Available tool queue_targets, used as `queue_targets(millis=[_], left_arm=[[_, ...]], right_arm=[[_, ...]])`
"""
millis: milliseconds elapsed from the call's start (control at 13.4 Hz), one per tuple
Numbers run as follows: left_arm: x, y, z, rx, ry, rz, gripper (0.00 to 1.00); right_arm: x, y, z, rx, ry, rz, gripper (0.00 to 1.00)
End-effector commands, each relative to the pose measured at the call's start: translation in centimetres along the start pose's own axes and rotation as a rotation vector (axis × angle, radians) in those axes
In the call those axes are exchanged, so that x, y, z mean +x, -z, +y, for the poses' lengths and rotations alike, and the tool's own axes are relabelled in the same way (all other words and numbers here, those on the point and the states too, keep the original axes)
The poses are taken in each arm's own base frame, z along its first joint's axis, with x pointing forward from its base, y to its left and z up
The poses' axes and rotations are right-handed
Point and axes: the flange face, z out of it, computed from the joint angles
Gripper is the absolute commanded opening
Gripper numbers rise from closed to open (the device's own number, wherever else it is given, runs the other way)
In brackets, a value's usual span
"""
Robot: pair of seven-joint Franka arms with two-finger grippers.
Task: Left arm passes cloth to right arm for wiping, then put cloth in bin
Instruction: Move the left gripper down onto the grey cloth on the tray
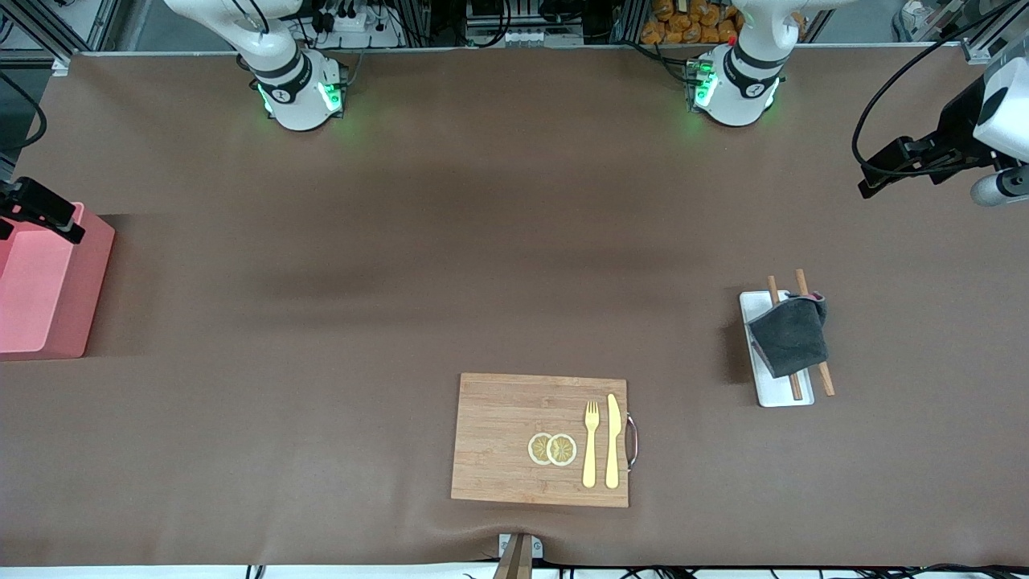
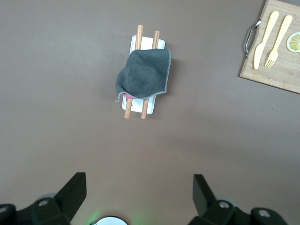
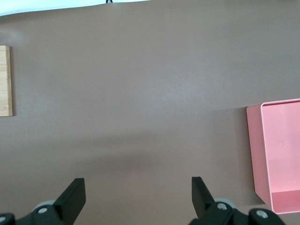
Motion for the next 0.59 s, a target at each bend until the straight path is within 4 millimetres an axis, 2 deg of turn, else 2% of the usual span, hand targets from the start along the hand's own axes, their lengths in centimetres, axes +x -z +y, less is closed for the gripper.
queue_targets(millis=[0,372,520], left_arm=[[0.1,0.5,-0.1,0.023,0.005,-0.004,1.00],[0.2,0.4,-0.2,0.022,0.001,-0.007,1.00],[0.9,-1.3,-0.2,0.031,-0.001,-0.040,1.00]], right_arm=[[-0.2,0.2,0.2,-0.015,-0.003,0.003,1.00],[-0.2,0.2,0.3,-0.015,-0.004,0.002,1.00],[-0.2,0.2,0.4,-0.015,-0.006,0.000,1.00]])
